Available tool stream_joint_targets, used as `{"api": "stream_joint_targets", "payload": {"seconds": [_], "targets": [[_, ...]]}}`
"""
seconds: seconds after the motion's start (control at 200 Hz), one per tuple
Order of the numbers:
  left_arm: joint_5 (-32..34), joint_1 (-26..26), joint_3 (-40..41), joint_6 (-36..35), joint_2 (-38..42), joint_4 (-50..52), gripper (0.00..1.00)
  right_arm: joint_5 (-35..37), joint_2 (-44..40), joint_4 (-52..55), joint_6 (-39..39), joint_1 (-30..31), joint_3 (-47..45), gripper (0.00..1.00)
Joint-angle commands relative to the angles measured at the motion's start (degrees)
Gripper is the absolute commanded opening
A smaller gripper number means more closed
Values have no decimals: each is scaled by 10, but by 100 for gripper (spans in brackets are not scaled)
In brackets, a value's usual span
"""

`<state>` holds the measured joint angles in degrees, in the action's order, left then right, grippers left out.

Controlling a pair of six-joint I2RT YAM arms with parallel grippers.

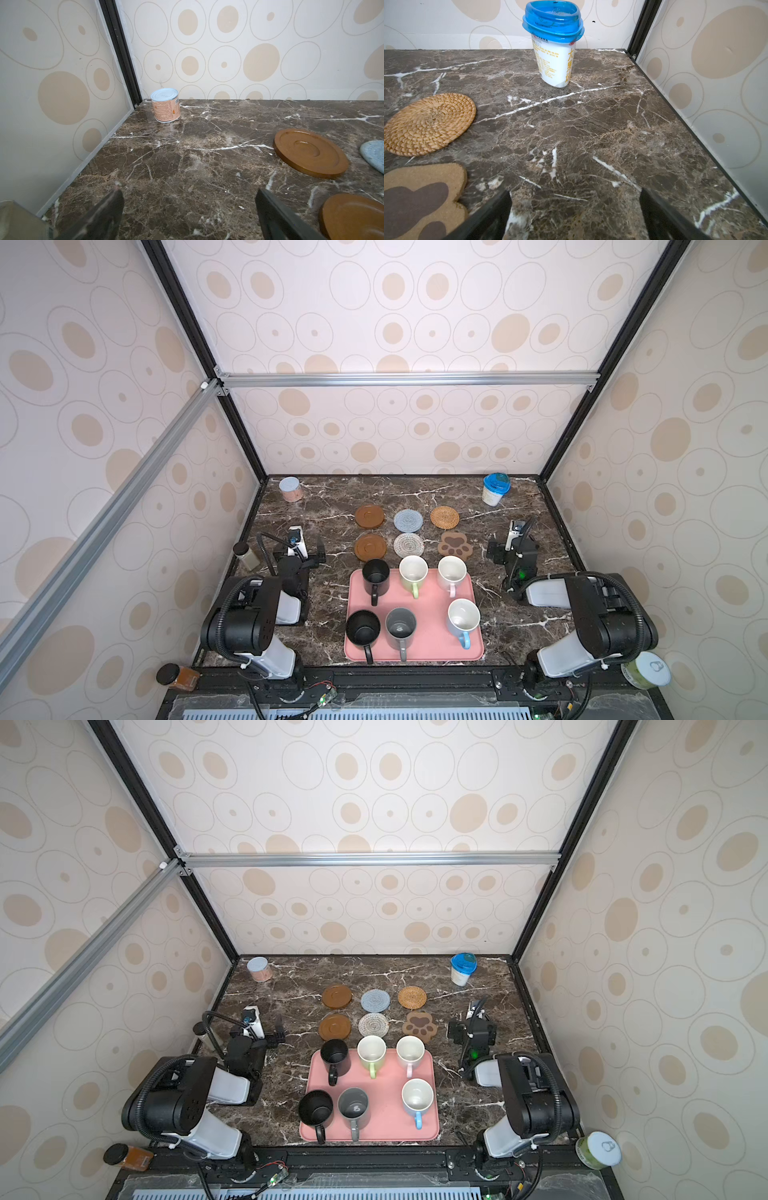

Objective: Place cups on coasters
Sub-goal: Move the coaster to the top-left of the table.

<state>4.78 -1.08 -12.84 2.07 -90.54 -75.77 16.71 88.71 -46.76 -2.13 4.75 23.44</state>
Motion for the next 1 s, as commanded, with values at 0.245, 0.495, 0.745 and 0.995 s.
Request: {"api": "stream_joint_targets", "payload": {"seconds": [0.245,0.495,0.745,0.995], "targets": [[-1,-2,-7,-11,-1,-8,100,10,-6,-11,0,-4,-4,100],[-1,-2,-8,-11,-2,-7,100,9,-5,-10,0,-4,-2,100],[-1,-2,-7,-11,-1,-8,100,10,-5,-10,0,-4,-3,100],[0,-2,12,-9,11,-36,100,16,-9,-27,3,-4,-6,100]]}}
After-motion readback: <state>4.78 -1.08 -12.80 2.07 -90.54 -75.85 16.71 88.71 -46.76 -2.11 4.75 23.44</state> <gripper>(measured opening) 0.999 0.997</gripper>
